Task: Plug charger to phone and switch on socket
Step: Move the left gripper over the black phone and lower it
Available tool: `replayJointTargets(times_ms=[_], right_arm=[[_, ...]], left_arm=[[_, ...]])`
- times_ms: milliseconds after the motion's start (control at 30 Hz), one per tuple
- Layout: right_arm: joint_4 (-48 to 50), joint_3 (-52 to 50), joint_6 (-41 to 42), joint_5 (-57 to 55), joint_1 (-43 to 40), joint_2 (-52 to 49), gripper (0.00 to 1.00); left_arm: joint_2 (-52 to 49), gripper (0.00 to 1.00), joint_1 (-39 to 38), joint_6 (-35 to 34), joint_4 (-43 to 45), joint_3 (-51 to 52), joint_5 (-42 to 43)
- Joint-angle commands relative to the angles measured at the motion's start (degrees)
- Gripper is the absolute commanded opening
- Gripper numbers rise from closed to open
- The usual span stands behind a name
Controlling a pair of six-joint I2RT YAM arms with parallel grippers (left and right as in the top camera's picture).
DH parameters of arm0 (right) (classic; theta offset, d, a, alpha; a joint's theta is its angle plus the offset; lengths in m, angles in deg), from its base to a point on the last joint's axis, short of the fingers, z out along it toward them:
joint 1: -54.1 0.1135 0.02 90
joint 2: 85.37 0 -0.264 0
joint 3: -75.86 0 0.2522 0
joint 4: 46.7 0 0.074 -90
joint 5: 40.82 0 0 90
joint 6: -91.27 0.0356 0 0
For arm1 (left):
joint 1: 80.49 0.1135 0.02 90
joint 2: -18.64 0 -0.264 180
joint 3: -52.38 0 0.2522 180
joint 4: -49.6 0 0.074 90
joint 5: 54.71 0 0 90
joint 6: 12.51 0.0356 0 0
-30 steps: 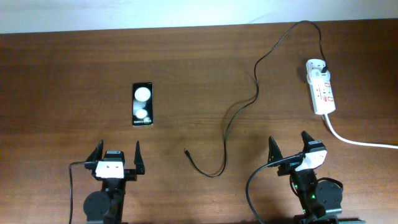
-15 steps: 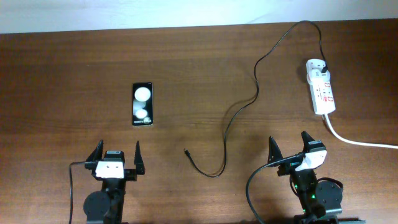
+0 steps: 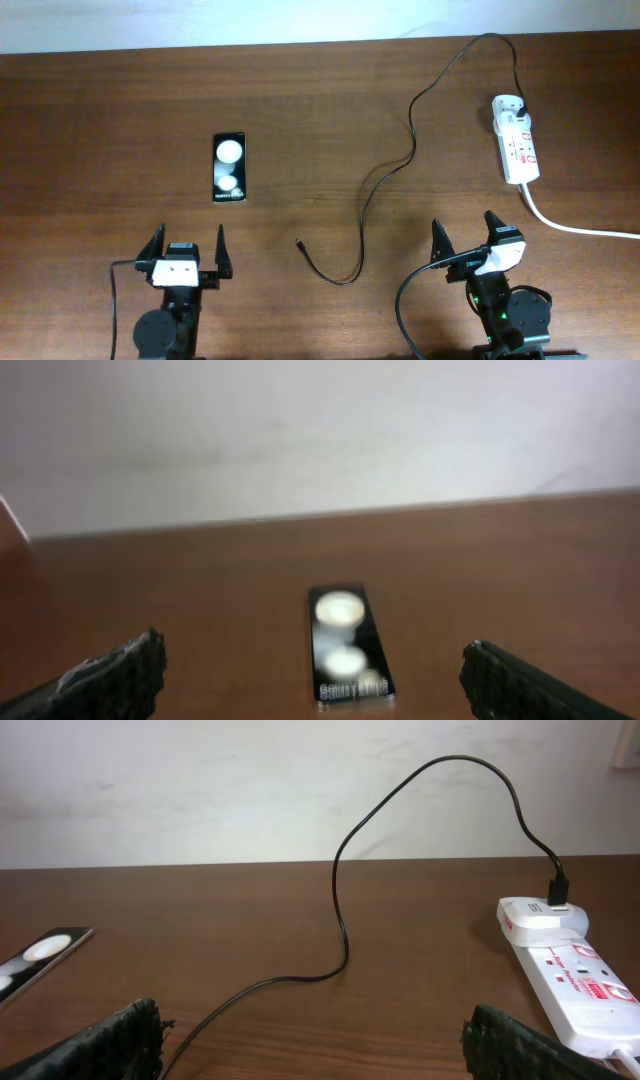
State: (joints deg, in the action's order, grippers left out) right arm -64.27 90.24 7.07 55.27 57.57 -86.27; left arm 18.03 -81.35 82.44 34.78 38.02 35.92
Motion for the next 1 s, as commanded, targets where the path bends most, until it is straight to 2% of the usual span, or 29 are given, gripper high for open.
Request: replayJointTargets(times_ms=[0, 200, 367, 533, 700, 967], right_arm=[[-0.31, -0.31, 0.00, -0.31, -0.11, 0.70, 0.99], [-0.31, -0.31, 0.00, -0.31, -0.11, 0.70, 0.99], [-0.31, -0.31, 0.00, -0.31, -0.11, 0.70, 0.99], [-0.31, -0.31, 0.00, -0.31, -0.11, 0.70, 0.99], [-0.31, -0.31, 0.00, -0.31, -0.11, 0.70, 0.99], [-0.31, -0.31, 0.00, -0.31, -0.11, 0.70, 0.99]], left_arm=[[0.15, 0.99, -0.22, 0.55, 4.24, -0.61, 2.27], [-0.09, 0.99, -0.22, 0.50, 0.44, -11.32, 10.84], [-6.36, 0.99, -0.22, 0.59, -11.80, -30.45, 11.65], [-20.35, 0.99, -0.22, 1.42, -22.23, -52.24, 13.27], [-35.45, 0.99, -0.22, 1.44, -29.92, -68.02, 15.06], [-60.06, 0.99, -0.22, 1.42, -41.53, -84.11, 18.10]])
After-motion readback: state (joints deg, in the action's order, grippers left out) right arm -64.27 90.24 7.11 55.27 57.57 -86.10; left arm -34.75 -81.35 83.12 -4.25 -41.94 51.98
